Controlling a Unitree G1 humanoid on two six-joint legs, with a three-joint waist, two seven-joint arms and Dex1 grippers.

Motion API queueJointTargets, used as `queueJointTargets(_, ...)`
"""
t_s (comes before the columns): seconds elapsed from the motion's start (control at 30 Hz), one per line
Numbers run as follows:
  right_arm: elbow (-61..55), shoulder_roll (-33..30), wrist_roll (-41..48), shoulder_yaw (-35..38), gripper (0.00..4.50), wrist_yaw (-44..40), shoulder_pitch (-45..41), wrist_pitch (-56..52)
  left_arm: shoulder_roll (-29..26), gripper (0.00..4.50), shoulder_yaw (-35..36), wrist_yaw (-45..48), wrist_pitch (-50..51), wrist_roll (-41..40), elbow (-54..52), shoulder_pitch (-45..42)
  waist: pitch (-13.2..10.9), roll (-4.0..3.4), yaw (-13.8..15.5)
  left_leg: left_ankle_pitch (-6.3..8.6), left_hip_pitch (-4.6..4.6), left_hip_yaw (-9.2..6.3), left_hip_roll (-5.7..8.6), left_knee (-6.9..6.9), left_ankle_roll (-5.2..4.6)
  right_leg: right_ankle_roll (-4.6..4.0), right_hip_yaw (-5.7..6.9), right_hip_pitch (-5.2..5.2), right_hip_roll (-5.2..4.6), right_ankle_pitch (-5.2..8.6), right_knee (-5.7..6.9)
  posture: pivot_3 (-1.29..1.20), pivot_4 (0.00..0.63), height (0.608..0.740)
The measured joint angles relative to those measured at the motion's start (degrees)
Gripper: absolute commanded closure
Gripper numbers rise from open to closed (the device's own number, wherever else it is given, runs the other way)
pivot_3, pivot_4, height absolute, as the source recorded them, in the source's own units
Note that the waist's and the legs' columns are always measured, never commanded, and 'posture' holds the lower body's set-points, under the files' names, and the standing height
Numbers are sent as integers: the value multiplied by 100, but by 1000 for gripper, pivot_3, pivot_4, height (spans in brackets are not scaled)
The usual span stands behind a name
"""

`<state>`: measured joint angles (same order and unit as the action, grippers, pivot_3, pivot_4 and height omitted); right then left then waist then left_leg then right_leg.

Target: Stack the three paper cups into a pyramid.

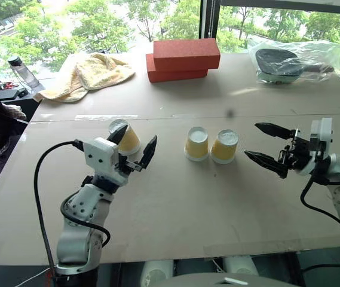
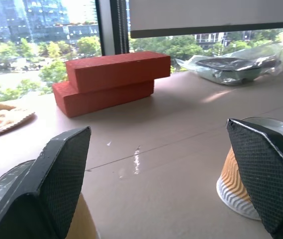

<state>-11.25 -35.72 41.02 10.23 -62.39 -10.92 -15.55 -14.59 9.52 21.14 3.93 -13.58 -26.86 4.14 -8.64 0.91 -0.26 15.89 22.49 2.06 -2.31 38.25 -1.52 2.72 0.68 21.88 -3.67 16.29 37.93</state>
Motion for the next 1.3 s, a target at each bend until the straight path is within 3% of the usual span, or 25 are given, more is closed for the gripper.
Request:
queueJointTargets(0.2,-12,-20,89,44,34,-57,58,-93,23,0,243,-642,-357,547,786,-561,0,0,25,0,-6,-6,5,5,0,0,7,-12,0,0,-2,0,150,740)
queueJointTargets(0.97,-23,-18,-17,44,34,5,68,-35,22,0,108,-929,-179,677,2430,-1524,0,0,104,0,-1,-13,7,6,0,1,22,-11,0,0,-5,0,150,740)
queueJointTargets(1.07,-23,-18,-21,44,0,22,71,-33,22,745,110,-885,-183,670,2542,-1528,0,0,104,0,-1,-13,7,6,1,1,22,-11,0,0,-5,0,150,740)
queueJointTargets(1.17,-23,-18,-27,44,0,37,79,-29,15,1966,124,-883,-208,667,2606,-1547,0,0,105,0,-1,-13,7,6,1,1,22,-11,-1,0,-5,0,150,740)
queueJointTargets(1.3,-23,-17,-30,44,0,44,79,-21,-25,2017,124,-877,-216,668,2677,-1603,0,0,105,0,-1,-13,7,6,1,1,21,-11,-1,0,-5,0,150,740)
